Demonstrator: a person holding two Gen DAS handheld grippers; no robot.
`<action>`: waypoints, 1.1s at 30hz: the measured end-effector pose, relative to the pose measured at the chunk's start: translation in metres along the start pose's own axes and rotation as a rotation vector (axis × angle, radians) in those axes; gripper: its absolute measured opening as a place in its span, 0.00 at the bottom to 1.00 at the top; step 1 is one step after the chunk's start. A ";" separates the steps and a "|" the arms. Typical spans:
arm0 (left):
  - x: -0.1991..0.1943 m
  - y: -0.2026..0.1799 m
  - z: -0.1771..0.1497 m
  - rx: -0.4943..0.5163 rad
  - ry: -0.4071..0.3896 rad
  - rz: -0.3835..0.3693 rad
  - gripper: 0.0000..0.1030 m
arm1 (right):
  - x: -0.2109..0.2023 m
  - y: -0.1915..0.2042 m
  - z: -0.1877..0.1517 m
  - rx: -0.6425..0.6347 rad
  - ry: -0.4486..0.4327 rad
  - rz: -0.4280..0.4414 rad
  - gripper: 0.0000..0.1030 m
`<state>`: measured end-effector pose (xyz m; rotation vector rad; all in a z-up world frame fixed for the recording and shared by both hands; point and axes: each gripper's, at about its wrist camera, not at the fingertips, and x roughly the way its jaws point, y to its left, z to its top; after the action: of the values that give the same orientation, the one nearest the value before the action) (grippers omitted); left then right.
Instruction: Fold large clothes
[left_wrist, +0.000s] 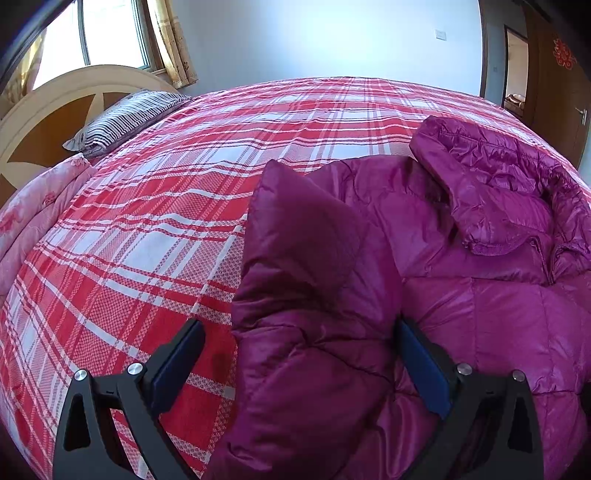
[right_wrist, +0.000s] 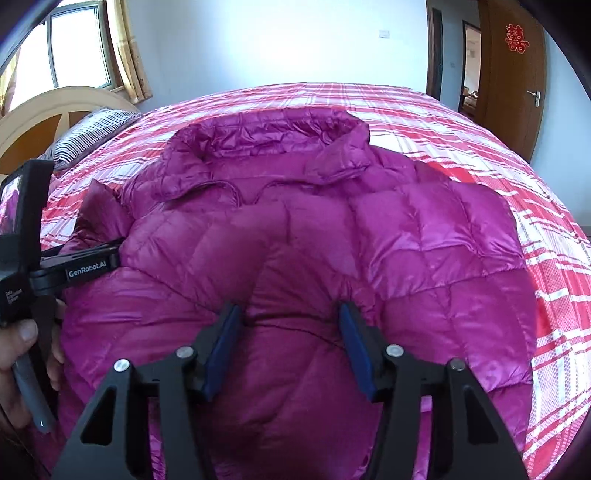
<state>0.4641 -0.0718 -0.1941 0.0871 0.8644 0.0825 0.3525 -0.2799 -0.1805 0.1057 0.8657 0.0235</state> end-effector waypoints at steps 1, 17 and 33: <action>0.001 0.000 0.000 -0.002 0.003 -0.003 0.99 | 0.001 0.000 0.000 0.001 0.000 0.001 0.56; 0.005 0.004 0.000 -0.020 0.014 -0.027 0.99 | -0.042 0.004 0.038 0.031 -0.062 -0.014 0.60; 0.003 0.003 0.000 -0.014 0.009 -0.021 0.99 | 0.031 0.012 0.027 -0.062 0.021 0.059 0.57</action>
<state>0.4660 -0.0686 -0.1966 0.0646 0.8732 0.0689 0.3930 -0.2680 -0.1856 0.0727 0.8817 0.1070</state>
